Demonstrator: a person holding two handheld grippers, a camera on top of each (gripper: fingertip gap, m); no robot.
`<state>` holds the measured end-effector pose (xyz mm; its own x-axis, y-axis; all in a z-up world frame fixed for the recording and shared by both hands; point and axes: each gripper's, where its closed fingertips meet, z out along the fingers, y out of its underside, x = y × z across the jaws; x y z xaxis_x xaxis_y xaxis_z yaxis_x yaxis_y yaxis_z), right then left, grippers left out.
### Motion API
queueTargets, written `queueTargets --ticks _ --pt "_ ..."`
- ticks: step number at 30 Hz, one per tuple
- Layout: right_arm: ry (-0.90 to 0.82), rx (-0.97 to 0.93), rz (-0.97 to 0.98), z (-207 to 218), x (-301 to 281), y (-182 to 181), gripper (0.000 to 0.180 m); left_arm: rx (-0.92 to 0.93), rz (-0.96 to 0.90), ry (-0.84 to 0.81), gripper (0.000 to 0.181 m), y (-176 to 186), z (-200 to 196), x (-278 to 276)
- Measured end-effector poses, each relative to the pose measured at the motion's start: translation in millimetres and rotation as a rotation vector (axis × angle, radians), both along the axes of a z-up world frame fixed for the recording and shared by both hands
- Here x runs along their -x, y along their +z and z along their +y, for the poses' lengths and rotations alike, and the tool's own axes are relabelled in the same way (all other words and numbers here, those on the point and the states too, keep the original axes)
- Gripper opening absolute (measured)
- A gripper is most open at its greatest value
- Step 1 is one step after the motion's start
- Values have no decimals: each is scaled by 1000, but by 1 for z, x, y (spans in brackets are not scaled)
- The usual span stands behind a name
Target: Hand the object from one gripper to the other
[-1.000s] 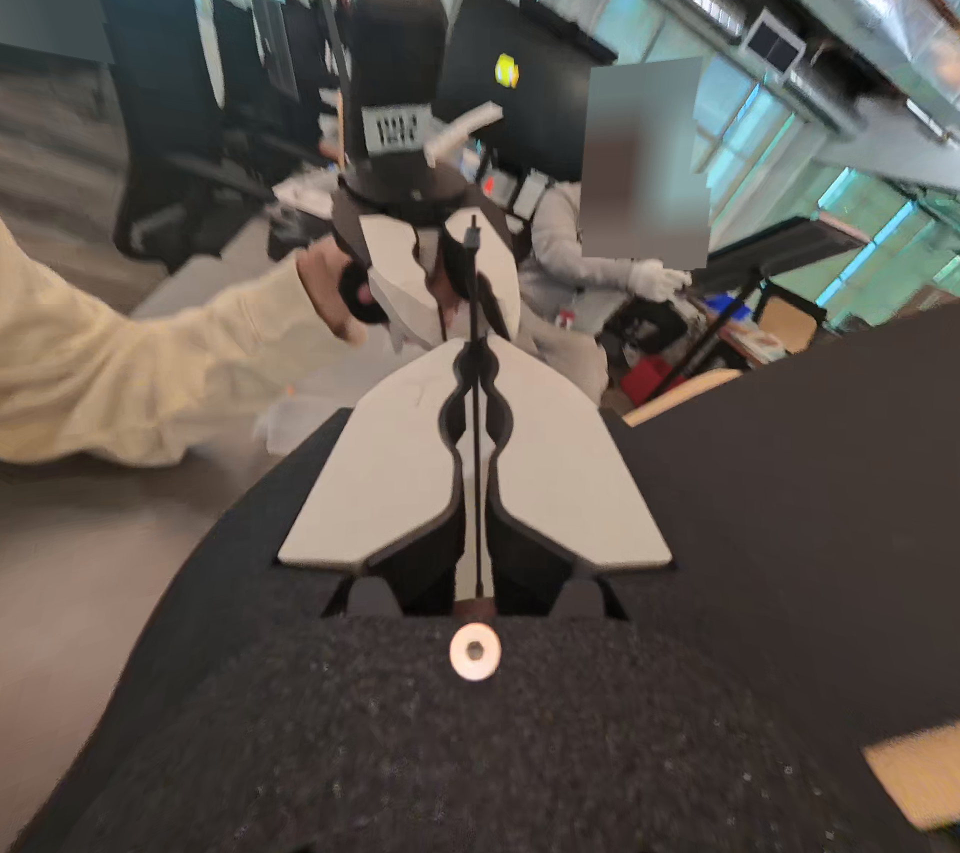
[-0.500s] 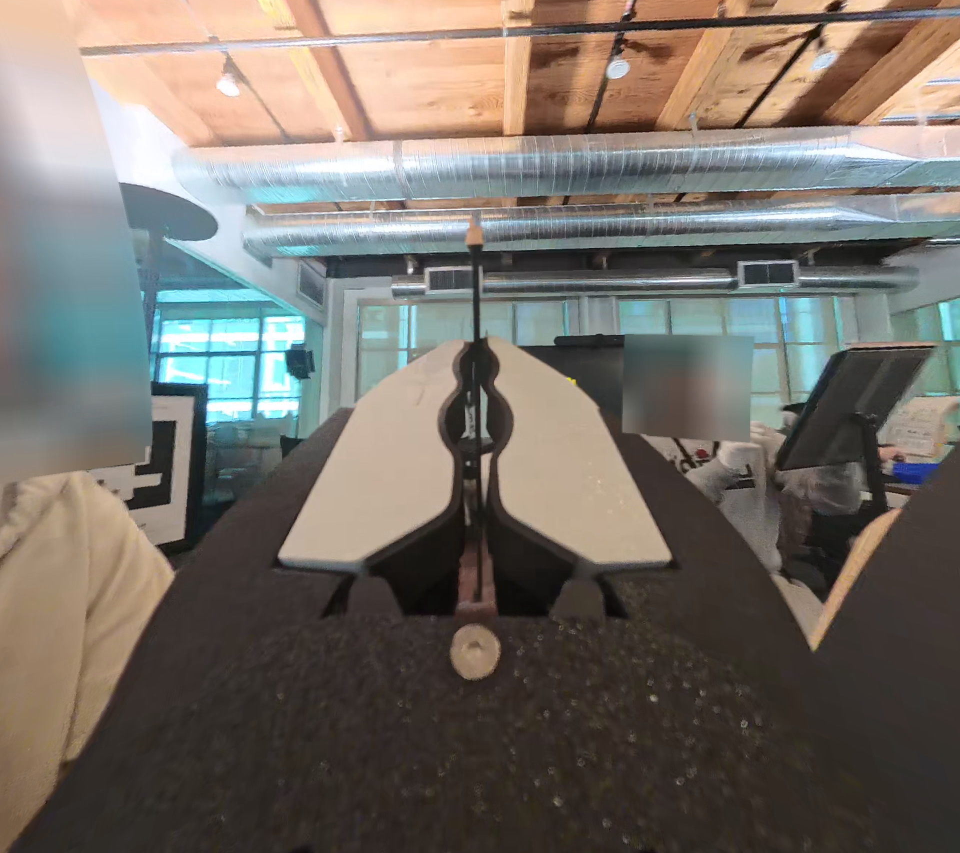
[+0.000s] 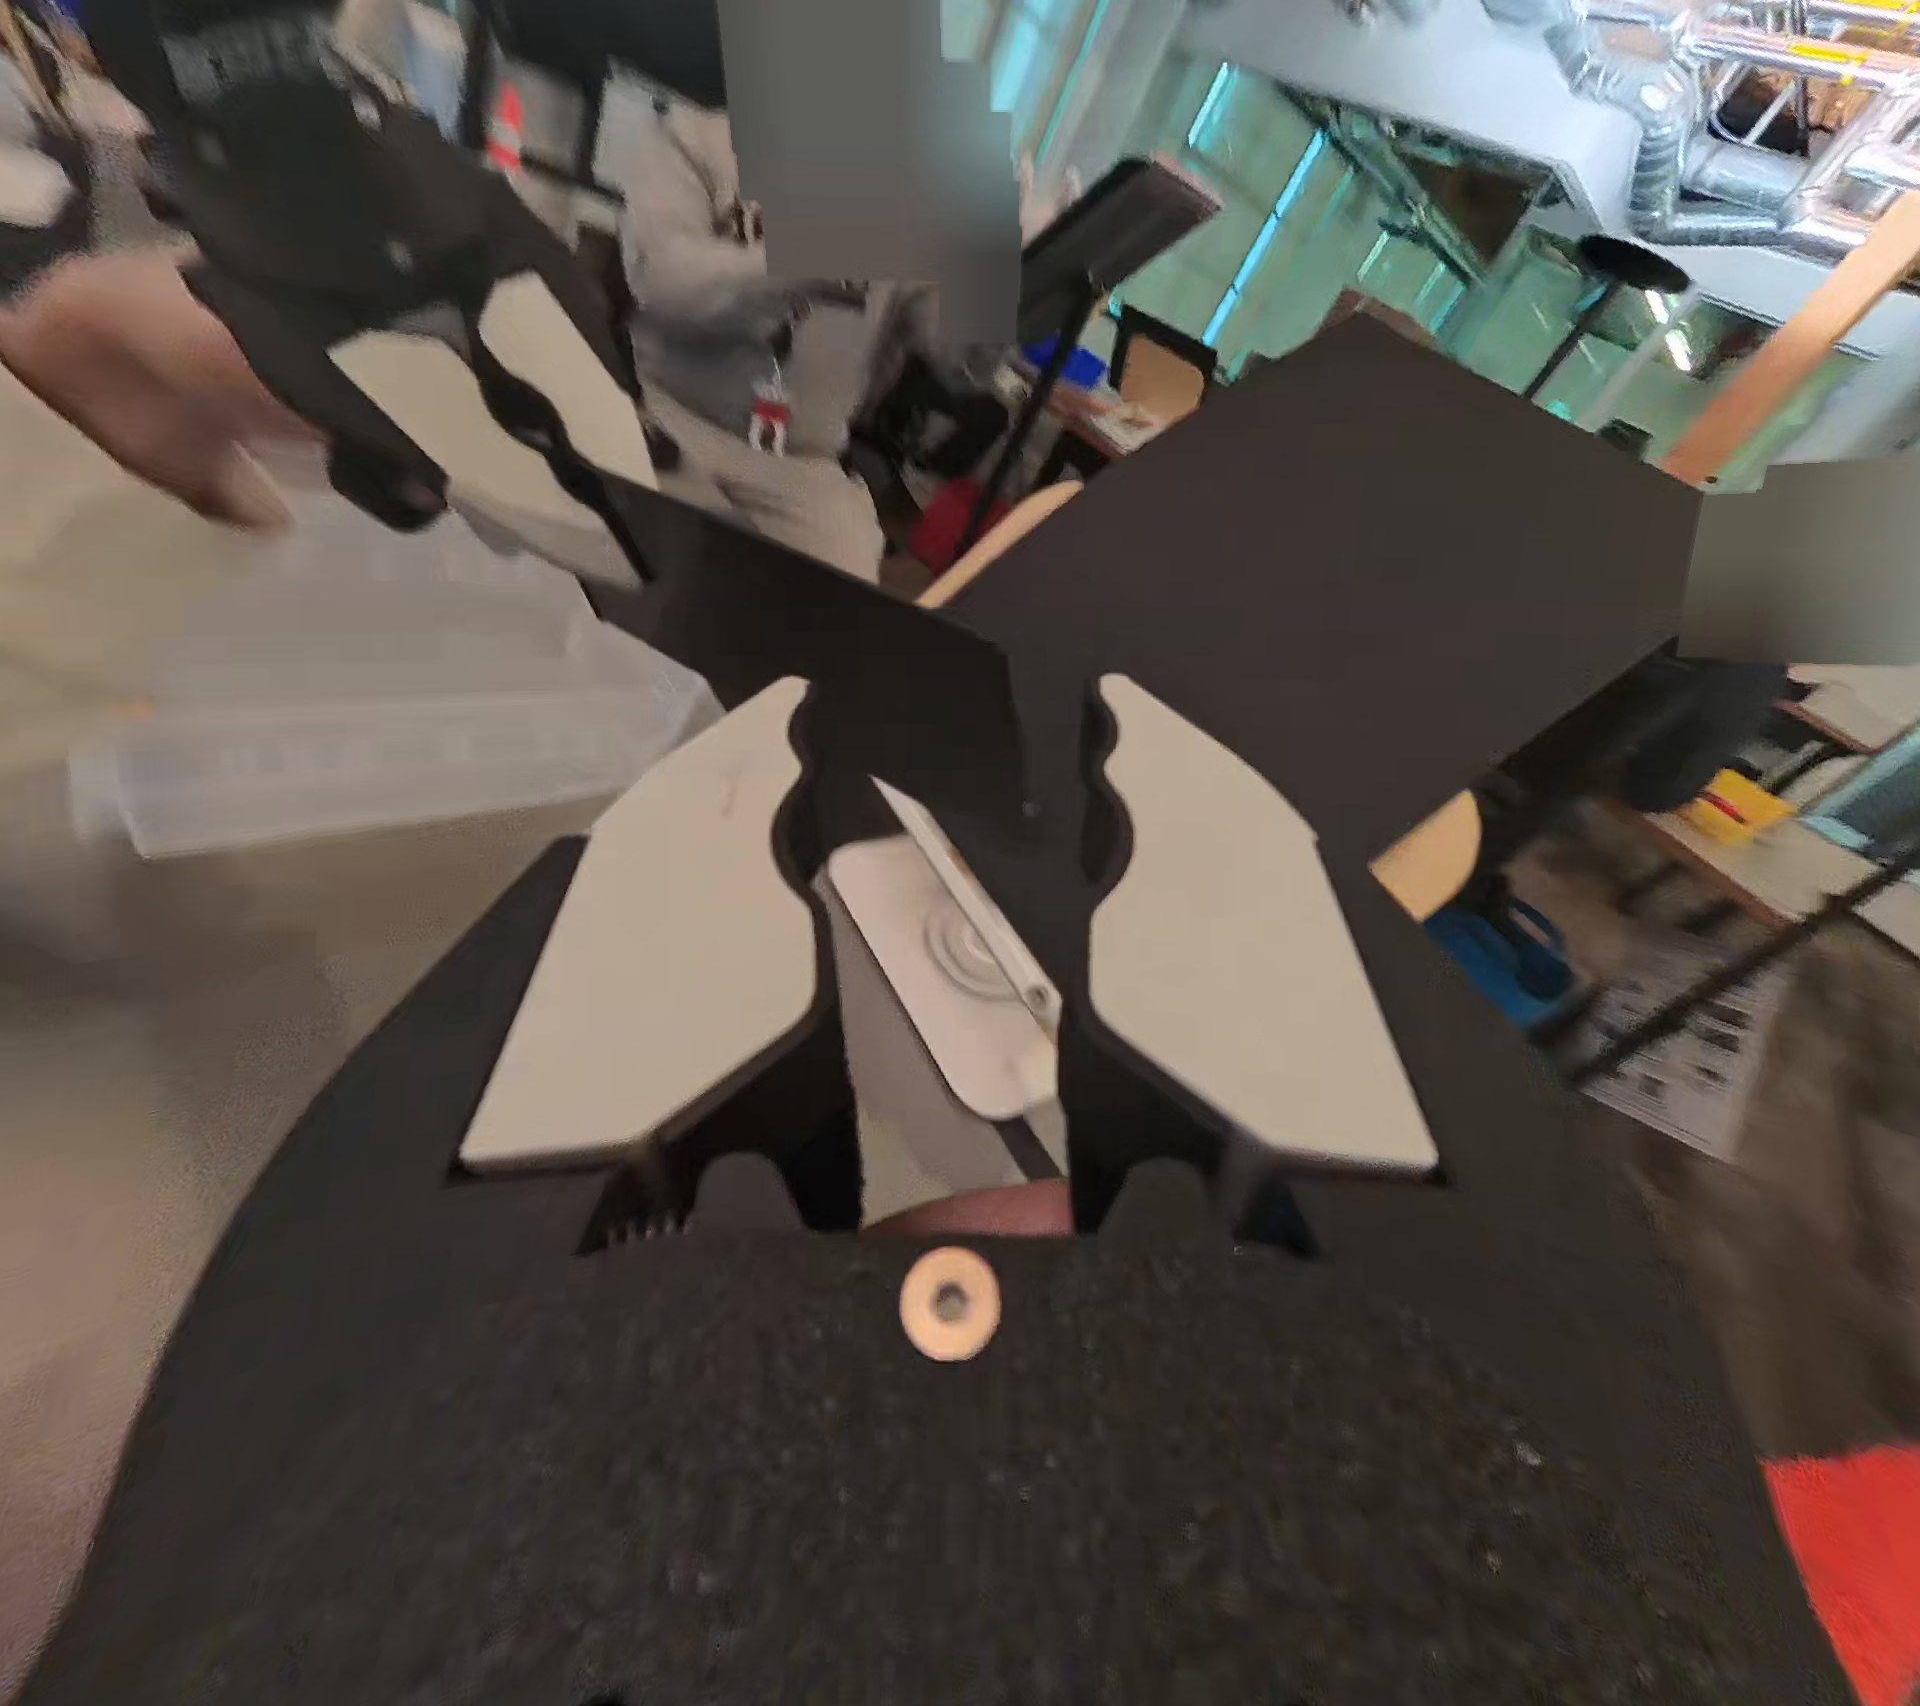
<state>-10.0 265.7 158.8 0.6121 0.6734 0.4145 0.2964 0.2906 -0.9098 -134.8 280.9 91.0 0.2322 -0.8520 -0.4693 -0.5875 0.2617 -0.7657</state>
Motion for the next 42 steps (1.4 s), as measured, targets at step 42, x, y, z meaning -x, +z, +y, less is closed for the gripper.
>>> queueTargets --ticks 42 --pt "-226 -10 -451 26 23 -50 2 276 -593 374 58 71 36 77"
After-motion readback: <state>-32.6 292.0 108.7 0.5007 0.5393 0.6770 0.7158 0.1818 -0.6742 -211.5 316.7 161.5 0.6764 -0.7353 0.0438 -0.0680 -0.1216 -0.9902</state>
